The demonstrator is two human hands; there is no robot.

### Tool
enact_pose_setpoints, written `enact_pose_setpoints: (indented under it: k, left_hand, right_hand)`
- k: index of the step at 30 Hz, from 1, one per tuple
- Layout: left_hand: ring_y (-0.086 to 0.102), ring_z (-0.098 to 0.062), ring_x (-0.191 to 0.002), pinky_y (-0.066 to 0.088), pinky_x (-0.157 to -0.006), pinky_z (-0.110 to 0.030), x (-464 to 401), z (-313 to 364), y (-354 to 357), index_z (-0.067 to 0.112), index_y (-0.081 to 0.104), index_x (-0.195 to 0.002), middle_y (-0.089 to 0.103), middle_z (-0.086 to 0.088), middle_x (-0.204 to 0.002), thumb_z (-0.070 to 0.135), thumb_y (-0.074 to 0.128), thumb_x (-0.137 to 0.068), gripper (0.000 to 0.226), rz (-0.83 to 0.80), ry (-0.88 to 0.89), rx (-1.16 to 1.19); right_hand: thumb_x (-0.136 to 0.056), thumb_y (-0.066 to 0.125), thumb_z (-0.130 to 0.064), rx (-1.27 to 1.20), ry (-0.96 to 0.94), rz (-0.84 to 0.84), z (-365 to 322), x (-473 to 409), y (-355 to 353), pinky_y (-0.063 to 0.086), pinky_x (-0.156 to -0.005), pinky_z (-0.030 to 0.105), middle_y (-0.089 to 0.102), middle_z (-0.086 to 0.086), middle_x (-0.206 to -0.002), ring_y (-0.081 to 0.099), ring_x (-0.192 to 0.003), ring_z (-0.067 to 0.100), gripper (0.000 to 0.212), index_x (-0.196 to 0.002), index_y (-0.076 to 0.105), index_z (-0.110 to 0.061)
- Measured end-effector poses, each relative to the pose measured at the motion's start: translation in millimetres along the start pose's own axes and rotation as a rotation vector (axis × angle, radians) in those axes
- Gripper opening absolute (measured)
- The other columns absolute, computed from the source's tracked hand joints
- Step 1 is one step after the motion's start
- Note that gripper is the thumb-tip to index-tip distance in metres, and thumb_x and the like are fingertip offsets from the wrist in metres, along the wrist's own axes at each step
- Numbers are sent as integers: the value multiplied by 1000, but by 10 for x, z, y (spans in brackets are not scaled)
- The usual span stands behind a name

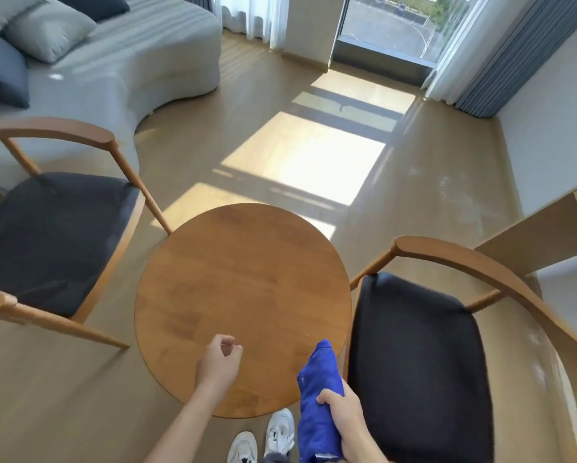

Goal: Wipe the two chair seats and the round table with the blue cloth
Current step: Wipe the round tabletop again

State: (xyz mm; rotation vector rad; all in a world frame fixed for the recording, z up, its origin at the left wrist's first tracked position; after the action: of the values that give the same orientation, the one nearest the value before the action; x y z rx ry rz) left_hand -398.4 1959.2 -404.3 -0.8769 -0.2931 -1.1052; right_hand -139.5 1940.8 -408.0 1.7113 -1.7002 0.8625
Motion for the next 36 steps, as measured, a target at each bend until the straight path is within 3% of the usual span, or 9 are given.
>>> enact_pose_setpoints:
  k: [3, 6, 9, 11, 15, 19, 26, 29, 36]
  left_hand:
    - [56, -18, -102, 41, -79, -30, -167, -202, 237, 21, 56, -107, 60, 2, -107, 19, 56, -94, 13, -13, -19, -63]
    - [52, -15, -108, 40, -87, -29, -350, -385, 466, 24, 52, -111, 57, 1, -120, 21, 56, -94, 18, -37, -37, -143]
    - [46, -15, -120, 38, -95, -29, -528, -493, 666, 21, 49, -125, 49, 1, -132, 25, 52, -97, 29, -87, -48, -220]
    - [41, -16, -127, 36, -101, -31, -636, -524, 774, 20, 45, -133, 43, 1, -138, 26, 50, -98, 36, -119, -59, -251]
    - [31, -18, -136, 33, -108, -36, -835, -558, 900, 21, 41, -138, 35, 1, -147, 26, 48, -99, 40, -133, -16, -293]
    - [11, -18, -146, 19, -117, -39, -969, -649, 941, 20, 34, -146, 18, 1, -157, 26, 47, -99, 49, -135, -1, -343]
    - [33, -35, -135, 22, -112, -38, -1158, -873, 492, -9, 50, -124, 38, -23, -145, 10, 51, -93, 36, 217, -83, -204]
    - [30, -33, -136, 20, -110, -37, -1220, -933, 409, -3, 56, -109, 39, -20, -145, 11, 51, -93, 22, 227, -54, -271]
    - [22, -24, -139, 30, -107, -46, -1144, -831, 483, 7, 48, -132, 31, -6, -151, 24, 45, -96, 39, 199, -94, -353]
  right_hand:
    - [-88, 51, -18, 201, -180, 208, -65, -401, -165, 46, -82, 21, 63, -20, -117, 61, -98, -4, 47, -125, 52, -47]
    - [-81, 65, -34, 694, -291, 356, -20, -831, -150, 41, -97, 35, 32, -5, -148, 42, -124, 17, 77, -146, 25, -43]
    - [-53, 86, -51, 1130, -432, 335, 162, -1296, 59, 51, -80, 50, 45, 14, -142, 49, -116, 38, 99, -139, 40, -34]
    - [-41, 89, -55, 1252, -446, 355, 260, -1531, 115, 51, -74, 56, 49, 20, -136, 47, -114, 43, 101, -129, 46, -28]
    - [-54, 85, -50, 1268, -525, 410, 217, -1728, 146, 47, -85, 58, 40, 23, -143, 41, -124, 44, 92, -133, 44, -27]
    - [-58, 84, -41, 1096, -471, 547, 142, -1794, 325, 49, -81, 51, 43, 21, -138, 47, -114, 41, 87, -134, 46, -24]
    - [-71, 73, -29, 1149, -761, 59, 692, -1342, 1901, 41, -83, 39, 51, 10, -135, 50, -110, 31, 57, -125, 55, -32]
    - [-66, 62, -23, 1180, -851, 79, 622, -1361, 1731, 45, -80, 38, 57, 10, -132, 55, -108, 30, 56, -121, 58, -31]
    - [-66, 67, -24, 1183, -757, 312, 83, -1858, 741, 48, -81, 42, 50, 15, -138, 52, -115, 34, 62, -128, 58, -24]
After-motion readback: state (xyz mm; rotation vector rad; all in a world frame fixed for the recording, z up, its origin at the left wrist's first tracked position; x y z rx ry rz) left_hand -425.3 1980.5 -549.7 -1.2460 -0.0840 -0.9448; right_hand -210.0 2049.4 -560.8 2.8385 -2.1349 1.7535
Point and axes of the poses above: each hand's wrist, its own x-axis away from the middle knuckle, its own y-axis out of the palm, z = x × y, the point moved 8 cm from there along -x, towards the middle knuckle
